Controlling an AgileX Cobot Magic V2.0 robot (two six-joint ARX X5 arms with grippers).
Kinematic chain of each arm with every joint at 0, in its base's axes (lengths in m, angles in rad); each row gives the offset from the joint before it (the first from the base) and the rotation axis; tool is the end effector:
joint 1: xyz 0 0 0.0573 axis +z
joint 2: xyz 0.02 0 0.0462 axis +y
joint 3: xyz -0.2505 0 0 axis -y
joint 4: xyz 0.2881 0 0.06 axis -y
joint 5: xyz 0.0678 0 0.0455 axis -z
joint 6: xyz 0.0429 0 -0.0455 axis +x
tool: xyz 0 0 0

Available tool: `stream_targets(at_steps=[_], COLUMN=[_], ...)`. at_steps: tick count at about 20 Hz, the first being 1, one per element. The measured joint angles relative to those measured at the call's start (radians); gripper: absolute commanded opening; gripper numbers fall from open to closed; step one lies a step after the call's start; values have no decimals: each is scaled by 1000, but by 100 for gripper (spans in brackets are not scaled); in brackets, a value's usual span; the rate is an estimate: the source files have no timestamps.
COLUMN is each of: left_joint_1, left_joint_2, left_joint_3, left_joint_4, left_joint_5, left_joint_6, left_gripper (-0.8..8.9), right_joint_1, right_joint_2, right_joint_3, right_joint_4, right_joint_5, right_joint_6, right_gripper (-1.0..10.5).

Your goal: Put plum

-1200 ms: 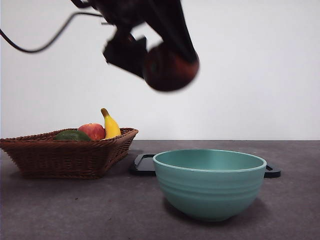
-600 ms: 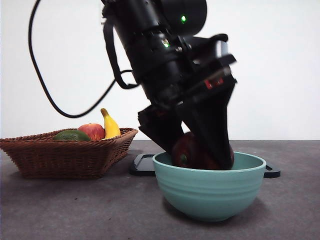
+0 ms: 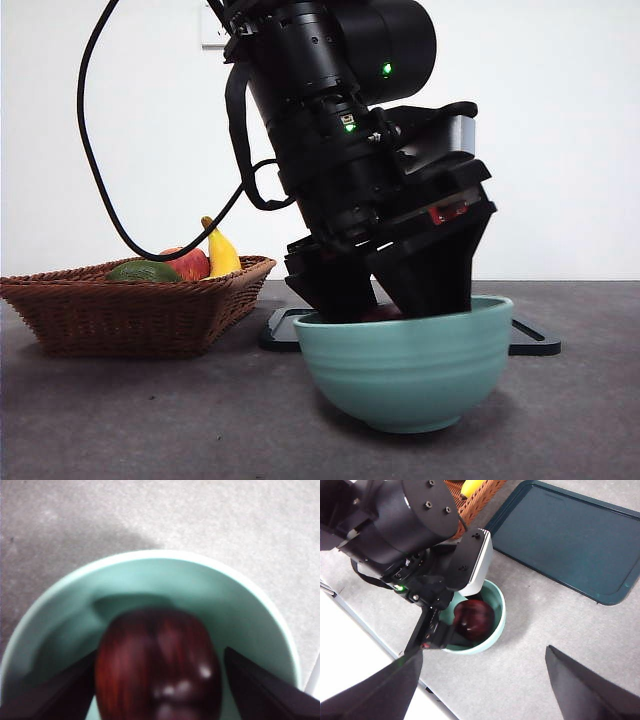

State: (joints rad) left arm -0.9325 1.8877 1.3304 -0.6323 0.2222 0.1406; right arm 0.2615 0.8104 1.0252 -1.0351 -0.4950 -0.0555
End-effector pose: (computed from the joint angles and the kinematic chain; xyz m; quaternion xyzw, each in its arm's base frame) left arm 0.2397 -0.3390 0.1383 0.2431 0.4923 -0.4879 0.6786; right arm 0.1764 0.0683 0.3278 0.0228 0.3865 0.3495 0.8532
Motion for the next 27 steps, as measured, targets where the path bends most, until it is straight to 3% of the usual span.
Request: stream_targets(at_steps=[5,14,19,27], left_joint_1=[-10,19,153,511], left_joint_2=[0,-48,-233,-573], left_joint_3=[12,214,221,197], left_joint_4=[-32,-136,-127,-211], left_joint_5=[0,1,1,55], left_joint_6=[0,0,-22,-51], left_gripper=[413,409,409,406], right_joint_1=[0,0,0,0], right_joint_2=[0,0,0,0], right_joint_3=[0,0,0,0], right_joint_4=[0,0,0,0], right_joint_5=[0,0,0,0], right_joint_6=[0,0,0,0], right_gripper=[393,393,393,393])
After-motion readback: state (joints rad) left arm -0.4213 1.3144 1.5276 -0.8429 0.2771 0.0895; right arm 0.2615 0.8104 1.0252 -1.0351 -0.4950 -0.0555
